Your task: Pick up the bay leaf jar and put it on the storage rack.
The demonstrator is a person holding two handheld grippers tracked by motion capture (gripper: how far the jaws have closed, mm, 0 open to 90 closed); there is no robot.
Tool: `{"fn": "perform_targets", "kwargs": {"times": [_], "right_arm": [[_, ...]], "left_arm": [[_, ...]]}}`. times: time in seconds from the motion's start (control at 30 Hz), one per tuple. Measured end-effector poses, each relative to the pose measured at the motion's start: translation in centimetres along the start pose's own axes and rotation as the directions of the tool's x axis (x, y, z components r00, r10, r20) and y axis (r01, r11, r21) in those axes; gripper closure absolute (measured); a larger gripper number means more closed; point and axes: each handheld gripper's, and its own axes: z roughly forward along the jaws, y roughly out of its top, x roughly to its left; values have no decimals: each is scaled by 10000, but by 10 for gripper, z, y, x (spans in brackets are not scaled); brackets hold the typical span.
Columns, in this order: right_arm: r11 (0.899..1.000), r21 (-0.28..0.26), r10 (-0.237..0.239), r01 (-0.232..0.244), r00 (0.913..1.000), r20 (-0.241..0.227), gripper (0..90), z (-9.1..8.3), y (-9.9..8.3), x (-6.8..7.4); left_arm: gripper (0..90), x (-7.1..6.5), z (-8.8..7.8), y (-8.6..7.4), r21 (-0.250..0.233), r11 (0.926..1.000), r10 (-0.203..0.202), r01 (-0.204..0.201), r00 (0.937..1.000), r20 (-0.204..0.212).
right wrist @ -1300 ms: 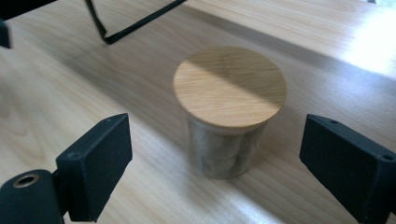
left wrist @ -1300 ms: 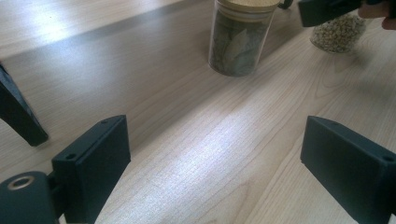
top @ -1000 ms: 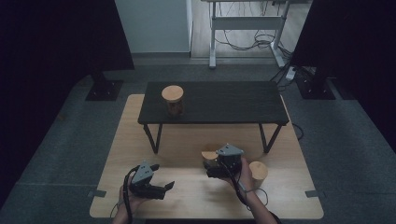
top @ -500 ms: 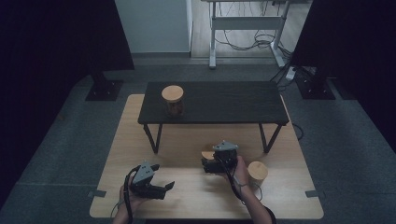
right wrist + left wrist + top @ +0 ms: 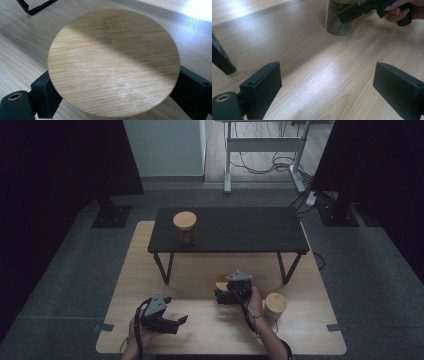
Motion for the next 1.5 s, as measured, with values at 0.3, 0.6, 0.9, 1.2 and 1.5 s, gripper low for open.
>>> {"fn": "perform_targets", "kwargs": {"times": [0.3, 0.6, 0.9, 1.2, 1.5], "right_arm": [[10000, 19, -35, 35, 10000, 74, 132, 5, -1, 1], [9999, -104, -28, 28, 10000, -6, 190, 7, -2, 1], [9995, -200, -232, 229, 9996, -165, 241, 7, -3, 2], [9989, -335, -338, 331, 9992, -201, 245, 7, -4, 1], [9978, -452, -474, 476, 9989, 70, 251, 7, -4, 2]], "left_arm": [[81, 0, 2, -1, 64, 10000, -10, 10, 10000, -5], [81, -1, 0, 0, -13, 10000, -12, 12, 10000, 18], [81, 0, 1, 0, 31, 10000, 1, -1, 10000, 24], [81, -1, 3, -1, 107, 9999, 4, -5, 10000, 76], [81, -1, 3, -1, 128, 9999, 6, -7, 10000, 71]]}}
